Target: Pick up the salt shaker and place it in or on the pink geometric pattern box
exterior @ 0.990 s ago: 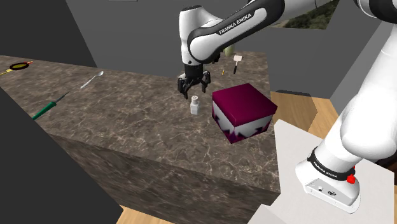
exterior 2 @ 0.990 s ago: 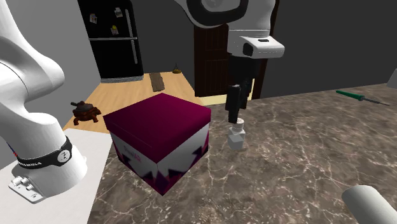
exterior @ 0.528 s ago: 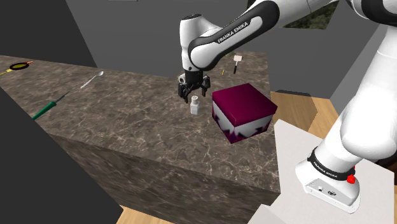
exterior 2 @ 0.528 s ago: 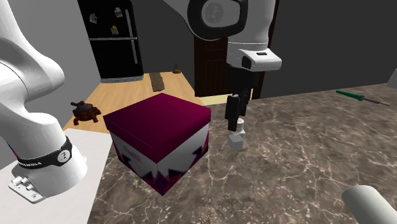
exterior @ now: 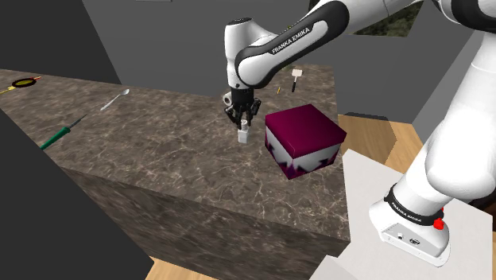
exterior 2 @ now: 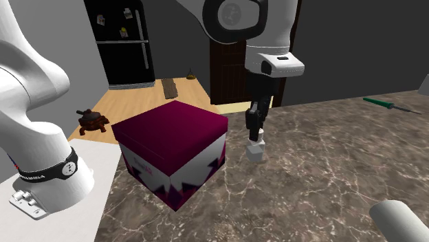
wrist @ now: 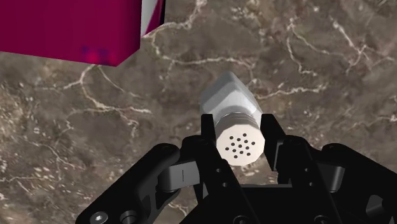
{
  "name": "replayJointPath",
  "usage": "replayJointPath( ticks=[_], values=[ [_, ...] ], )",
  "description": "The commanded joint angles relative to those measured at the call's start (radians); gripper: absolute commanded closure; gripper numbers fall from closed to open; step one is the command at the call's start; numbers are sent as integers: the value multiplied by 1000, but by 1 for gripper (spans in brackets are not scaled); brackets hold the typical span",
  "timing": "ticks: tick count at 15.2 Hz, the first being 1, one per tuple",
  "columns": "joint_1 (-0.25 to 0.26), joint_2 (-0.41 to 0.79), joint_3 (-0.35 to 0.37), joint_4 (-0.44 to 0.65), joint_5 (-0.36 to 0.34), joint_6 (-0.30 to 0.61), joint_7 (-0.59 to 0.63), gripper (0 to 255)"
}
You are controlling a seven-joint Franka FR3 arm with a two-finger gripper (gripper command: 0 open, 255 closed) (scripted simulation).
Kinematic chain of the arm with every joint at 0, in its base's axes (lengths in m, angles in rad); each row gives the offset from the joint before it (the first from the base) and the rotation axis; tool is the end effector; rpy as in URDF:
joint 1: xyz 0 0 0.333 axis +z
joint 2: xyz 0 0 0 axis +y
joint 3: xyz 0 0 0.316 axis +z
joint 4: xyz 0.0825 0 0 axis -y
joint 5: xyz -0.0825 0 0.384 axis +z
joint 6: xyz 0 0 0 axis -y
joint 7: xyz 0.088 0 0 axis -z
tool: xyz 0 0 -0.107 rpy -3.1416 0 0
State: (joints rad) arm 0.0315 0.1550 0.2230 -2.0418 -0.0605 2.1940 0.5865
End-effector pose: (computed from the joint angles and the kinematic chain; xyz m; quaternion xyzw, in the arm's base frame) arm 0.5600 0.1406 0.3692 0.9888 -0.1491 0.0038 0.0065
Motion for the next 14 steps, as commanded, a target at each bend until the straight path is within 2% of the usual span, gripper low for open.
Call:
replayJointPath(
  ticks=[1, 6, 14],
  values=[
    [0, 0, 0, 0, 0, 0, 0, 255],
    [0, 0, 0, 0, 0, 0, 0, 255],
    [-2, -47, 2, 54, 15, -99, -11, 255]
  ],
)
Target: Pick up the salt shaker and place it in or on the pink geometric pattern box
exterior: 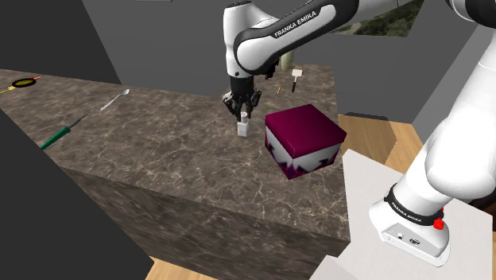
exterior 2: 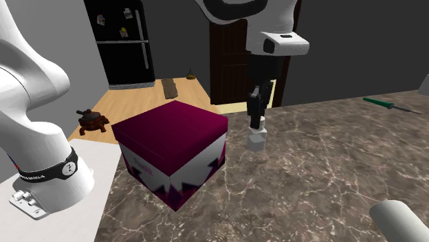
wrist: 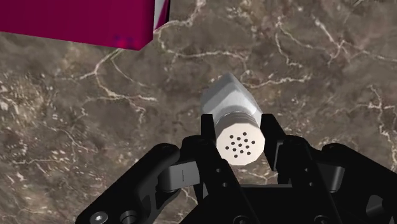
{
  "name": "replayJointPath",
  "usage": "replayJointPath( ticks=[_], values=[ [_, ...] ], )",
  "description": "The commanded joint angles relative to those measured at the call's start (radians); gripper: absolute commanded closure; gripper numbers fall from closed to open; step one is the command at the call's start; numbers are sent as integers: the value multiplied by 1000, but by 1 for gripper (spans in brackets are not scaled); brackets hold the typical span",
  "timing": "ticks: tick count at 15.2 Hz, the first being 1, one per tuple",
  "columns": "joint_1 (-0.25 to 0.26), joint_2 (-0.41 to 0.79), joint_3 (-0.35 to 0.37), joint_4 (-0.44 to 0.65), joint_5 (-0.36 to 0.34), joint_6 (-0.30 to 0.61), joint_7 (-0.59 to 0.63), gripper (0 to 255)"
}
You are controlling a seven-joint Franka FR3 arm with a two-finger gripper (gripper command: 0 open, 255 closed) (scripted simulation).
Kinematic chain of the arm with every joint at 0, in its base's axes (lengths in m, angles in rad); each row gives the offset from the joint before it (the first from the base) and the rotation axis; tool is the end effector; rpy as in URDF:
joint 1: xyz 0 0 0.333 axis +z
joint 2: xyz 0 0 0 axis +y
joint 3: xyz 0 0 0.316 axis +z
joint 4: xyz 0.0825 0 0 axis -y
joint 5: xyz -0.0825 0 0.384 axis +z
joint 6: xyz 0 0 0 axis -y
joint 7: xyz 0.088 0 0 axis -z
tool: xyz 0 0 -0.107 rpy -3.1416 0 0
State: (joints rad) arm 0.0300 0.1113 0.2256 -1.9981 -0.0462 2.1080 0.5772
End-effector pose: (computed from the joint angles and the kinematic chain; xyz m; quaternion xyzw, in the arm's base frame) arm 0.5592 0.1412 0.4062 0.9888 -0.1491 0.0038 0.0065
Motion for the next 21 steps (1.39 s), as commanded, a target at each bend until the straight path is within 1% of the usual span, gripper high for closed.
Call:
replayJointPath(
  ticks=[1, 11, 21],
  values=[
    [-1, -8, 0, 18, 3, -26, -3, 255],
    [-2, -47, 1, 107, 15, -153, -13, 255],
    [-3, -65, 1, 221, 20, -284, -18, 255]
  ],
)
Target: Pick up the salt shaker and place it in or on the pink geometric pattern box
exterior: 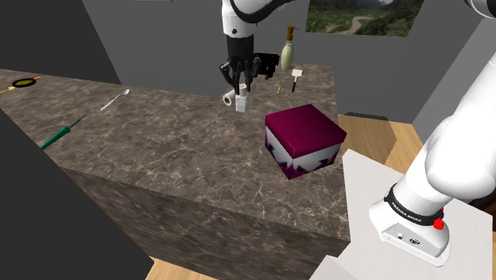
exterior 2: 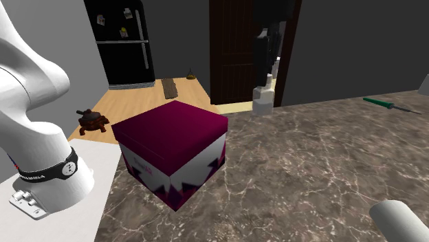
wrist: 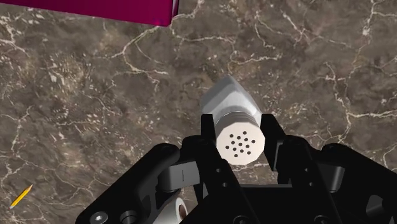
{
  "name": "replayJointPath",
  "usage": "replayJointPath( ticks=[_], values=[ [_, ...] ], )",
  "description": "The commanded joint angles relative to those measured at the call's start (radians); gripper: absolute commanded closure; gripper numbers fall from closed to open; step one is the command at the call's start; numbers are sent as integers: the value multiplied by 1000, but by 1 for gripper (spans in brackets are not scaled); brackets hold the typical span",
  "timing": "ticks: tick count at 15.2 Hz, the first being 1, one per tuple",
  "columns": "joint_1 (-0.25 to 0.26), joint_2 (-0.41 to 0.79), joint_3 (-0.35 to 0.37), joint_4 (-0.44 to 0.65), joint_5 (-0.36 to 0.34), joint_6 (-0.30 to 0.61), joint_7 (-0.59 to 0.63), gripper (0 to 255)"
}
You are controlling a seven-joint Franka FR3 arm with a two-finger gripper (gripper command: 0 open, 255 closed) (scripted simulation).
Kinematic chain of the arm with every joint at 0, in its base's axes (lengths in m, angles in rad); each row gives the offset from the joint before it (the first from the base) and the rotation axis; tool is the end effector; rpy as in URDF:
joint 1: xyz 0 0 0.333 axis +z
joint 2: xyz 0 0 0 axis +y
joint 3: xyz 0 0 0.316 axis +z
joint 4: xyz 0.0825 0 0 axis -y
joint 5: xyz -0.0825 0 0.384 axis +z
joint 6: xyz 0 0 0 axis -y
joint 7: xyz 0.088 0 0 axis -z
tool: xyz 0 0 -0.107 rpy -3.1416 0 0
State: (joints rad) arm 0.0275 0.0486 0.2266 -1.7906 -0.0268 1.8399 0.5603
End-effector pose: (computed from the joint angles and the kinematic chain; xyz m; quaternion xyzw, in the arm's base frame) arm 0.5603 0.1411 0.5161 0.9888 -0.1491 0.0039 0.0065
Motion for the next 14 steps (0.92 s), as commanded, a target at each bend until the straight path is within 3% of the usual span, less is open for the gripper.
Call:
replayJointPath(
  ticks=[1, 13, 14],
  values=[
    [0, -2, 0, 26, 1, -29, -2, 255],
    [2, 9, 1, 202, -1, -193, -2, 255],
    [-4, -33, -2, 157, 9, -189, -12, 255]
  ],
)
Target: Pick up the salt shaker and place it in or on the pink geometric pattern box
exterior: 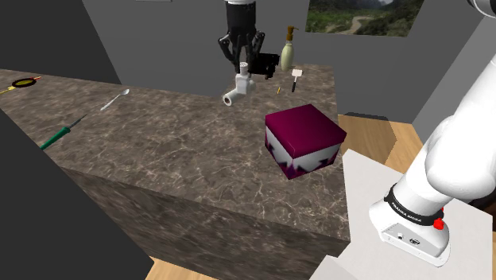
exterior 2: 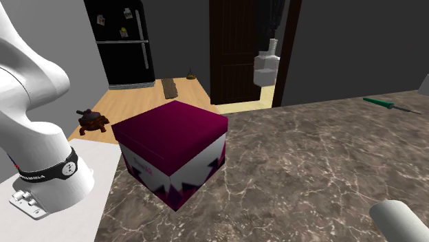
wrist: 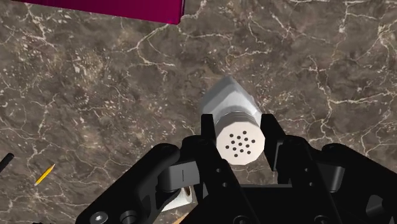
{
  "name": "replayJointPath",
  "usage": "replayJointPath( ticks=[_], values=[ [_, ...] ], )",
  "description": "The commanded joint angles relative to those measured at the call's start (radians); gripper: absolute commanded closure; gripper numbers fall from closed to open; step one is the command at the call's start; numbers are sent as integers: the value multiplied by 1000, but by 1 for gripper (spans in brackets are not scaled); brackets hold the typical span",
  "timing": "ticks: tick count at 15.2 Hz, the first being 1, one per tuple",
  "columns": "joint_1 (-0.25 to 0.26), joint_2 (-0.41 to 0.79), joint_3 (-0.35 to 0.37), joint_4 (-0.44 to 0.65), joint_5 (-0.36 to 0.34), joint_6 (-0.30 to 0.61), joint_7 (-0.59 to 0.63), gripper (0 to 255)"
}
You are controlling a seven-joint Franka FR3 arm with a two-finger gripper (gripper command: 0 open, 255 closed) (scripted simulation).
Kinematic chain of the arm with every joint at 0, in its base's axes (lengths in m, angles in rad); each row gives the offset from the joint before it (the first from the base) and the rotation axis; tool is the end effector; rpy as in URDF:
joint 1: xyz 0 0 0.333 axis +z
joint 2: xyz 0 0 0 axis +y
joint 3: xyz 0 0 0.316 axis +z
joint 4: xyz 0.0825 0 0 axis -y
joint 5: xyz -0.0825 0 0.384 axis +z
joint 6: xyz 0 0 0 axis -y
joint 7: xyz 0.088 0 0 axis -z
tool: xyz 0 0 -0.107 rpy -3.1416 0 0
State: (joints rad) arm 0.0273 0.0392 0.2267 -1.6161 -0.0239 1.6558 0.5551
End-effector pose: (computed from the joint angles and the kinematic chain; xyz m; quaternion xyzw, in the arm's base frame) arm 0.5550 0.1392 0.5889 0.9888 -0.1491 0.0036 0.0066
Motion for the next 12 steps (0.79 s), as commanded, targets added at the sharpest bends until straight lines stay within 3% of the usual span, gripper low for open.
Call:
replayJointPath(
  ticks=[1, 12],
  values=[
    [-9, -66, -7, -60, 15, -3, -16, 255],
    [-27, -491, -80, -413, 73, -71, -123, 255]
  ],
)
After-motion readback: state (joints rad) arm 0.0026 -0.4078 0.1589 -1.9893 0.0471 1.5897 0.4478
